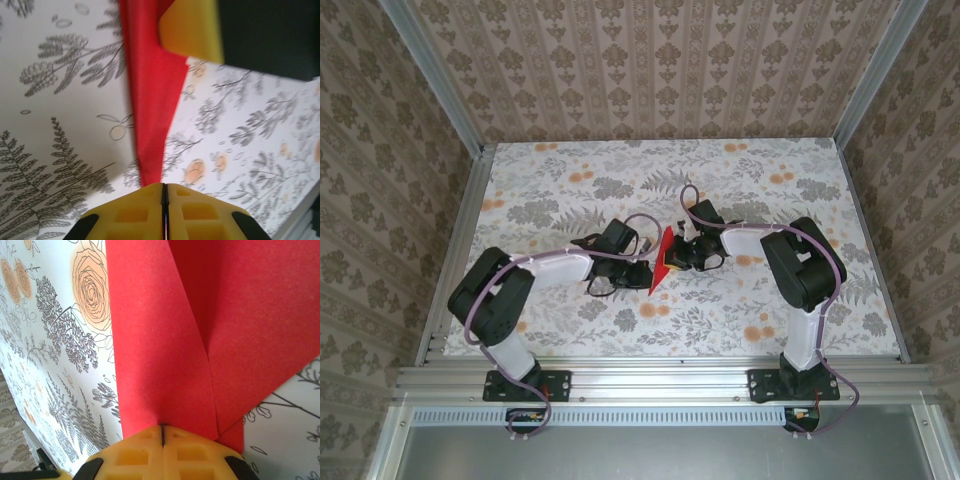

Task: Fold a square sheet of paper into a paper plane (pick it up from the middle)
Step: Fold the wing for the fifth time at the center of the table.

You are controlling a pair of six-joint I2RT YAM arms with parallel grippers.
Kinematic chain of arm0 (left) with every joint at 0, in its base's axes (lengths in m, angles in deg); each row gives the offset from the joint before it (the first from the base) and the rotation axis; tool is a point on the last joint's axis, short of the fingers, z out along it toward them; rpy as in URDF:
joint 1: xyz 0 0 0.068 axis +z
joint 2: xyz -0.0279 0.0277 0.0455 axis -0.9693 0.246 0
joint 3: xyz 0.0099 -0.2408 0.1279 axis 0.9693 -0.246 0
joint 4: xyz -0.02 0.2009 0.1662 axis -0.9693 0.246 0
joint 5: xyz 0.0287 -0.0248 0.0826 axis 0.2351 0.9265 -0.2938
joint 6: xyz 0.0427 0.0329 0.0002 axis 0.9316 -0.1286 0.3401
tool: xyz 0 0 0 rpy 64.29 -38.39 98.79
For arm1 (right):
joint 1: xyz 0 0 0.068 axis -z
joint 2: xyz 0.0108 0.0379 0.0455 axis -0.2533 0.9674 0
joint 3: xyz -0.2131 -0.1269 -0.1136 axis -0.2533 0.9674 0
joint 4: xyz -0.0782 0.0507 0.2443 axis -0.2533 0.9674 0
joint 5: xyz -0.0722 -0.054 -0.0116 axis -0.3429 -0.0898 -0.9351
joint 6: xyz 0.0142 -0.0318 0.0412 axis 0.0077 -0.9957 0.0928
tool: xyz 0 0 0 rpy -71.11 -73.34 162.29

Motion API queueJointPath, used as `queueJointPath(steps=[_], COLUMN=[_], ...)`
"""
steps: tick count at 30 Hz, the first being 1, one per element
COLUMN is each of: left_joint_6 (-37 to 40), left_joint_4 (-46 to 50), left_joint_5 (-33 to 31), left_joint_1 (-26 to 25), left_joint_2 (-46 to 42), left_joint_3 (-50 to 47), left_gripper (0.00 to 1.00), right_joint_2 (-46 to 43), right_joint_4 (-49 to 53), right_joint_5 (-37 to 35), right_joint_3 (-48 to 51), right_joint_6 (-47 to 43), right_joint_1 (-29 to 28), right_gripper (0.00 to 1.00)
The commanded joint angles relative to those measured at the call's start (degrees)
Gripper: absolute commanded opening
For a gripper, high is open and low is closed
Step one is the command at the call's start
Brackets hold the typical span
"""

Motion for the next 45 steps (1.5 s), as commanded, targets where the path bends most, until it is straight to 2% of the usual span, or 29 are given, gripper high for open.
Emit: queueJointPath(steps=[1,10,18,25,33,45], left_joint_6=[-2.6,-3.0,-2.3,0.3,1.7,3.2], left_joint_4=[-3.2,-3.7,-2.9,1.8,3.8,6.9], left_joint_5=[0.1,2.2,2.8,2.5,4.2,2.9], left_joint_1=[-0.3,-0.3,-0.3,-0.6,-1.7,-3.6], left_joint_2=[-0.8,6.8,8.9,7.7,5.7,5.0], left_joint_3=[-0.3,2.8,2.9,0.3,-2.5,-3.6], left_gripper=[0.12,0.12,0.12,0.12,0.12,0.11], right_joint_2=[6.0,6.5,6.5,6.5,7.2,7.4], right_joint_4=[8.4,8.4,8.6,9.3,9.6,9.3], right_joint_5=[-9.5,-9.2,-9.1,-9.6,-9.8,-10.1], right_joint_3=[2.5,2.2,2.2,2.1,1.8,1.9], right_joint_6=[-0.7,-0.8,-0.6,-0.4,-0.4,0.1], right_joint_1=[0.2,0.1,0.2,0.2,0.2,0.2], right_gripper=[0.02,0.02,0.02,0.02,0.01,0.01])
